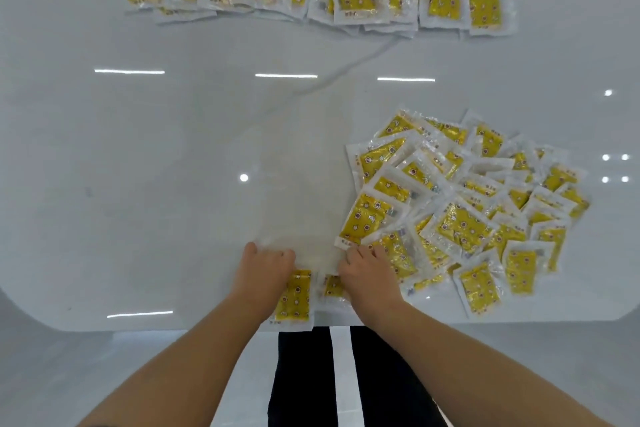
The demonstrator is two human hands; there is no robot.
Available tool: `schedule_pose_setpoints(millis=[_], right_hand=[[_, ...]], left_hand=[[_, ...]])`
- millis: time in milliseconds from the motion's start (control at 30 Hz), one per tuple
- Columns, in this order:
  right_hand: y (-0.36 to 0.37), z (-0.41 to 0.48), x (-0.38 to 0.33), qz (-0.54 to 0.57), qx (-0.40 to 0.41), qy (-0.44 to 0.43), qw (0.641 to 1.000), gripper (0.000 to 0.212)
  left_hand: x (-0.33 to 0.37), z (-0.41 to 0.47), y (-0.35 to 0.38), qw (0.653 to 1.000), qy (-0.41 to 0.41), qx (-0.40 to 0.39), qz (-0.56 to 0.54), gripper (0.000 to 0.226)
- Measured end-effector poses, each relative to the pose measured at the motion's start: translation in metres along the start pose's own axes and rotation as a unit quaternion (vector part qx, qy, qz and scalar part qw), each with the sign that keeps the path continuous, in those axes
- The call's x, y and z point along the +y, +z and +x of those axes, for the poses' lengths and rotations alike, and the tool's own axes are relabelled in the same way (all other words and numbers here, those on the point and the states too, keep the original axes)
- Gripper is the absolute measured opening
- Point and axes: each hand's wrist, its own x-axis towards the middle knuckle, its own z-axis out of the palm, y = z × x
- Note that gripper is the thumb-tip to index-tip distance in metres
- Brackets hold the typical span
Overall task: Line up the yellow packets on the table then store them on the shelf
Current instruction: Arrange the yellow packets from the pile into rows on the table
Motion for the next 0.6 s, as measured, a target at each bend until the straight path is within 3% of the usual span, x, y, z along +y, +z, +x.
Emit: schedule_pose_setpoints(millis=[100, 233, 333, 433, 600], right_hand=[[-0.006, -0.003, 0.012, 0.104, 0.005, 0.036, 0.994, 0.018], [-0.034, -0.001, 0.045, 0.299, 0.060, 0.119, 0.945, 0.020], [-0.058, -0.001, 0.078, 0.352, 0.082, 0.150, 0.920, 0.021], [-0.069, 0.003, 0.108, 0.353, 0.116, 0.171, 0.912, 0.022], [-0.074, 0.010, 0.138, 0.302, 0.145, 0.193, 0.922, 0.032]], left_hand=[[-0.009, 0.004, -0.010, 0.991, -0.046, -0.009, -0.123, 0.008], [-0.014, 0.010, -0.032, 0.876, -0.121, -0.004, -0.467, 0.013], [-0.004, 0.022, -0.059, 0.853, -0.118, 0.045, -0.506, 0.009], [0.018, 0.043, -0.077, 0.842, -0.106, 0.026, -0.529, 0.004], [0.059, 0.075, -0.087, 0.859, -0.145, 0.052, -0.487, 0.017]])
